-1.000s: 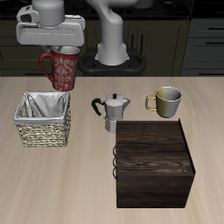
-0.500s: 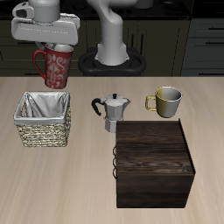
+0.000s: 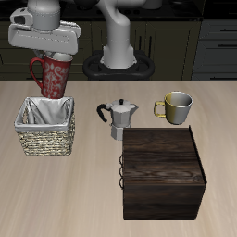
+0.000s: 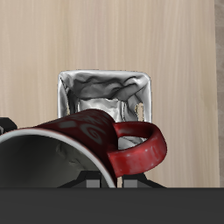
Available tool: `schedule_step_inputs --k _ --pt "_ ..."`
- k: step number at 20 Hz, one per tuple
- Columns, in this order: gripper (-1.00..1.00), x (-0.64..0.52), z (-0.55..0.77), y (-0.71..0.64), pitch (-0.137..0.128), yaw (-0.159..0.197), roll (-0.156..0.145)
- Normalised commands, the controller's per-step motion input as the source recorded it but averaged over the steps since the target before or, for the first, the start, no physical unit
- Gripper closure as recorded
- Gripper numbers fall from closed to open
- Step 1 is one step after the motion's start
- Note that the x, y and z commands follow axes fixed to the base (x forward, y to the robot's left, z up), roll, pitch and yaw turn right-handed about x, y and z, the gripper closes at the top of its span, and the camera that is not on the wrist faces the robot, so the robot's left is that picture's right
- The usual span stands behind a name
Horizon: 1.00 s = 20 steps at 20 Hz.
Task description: Place the red mug in the basket
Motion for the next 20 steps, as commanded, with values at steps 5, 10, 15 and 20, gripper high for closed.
schedule_step_inputs --k 5,10,15,20 --pt "1.0 0.12 -0.25 -0.13 0.039 -0.022 -0.033" --pt "1.0 0.14 -0.3 -0.06 0.052 -0.023 -0.018" --pt "1.0 0.14 -0.4 -0.04 0.076 -0.002 -0.014" --pt "-1.0 0.09 -0.29 0.03 0.078 -0.013 0.035"
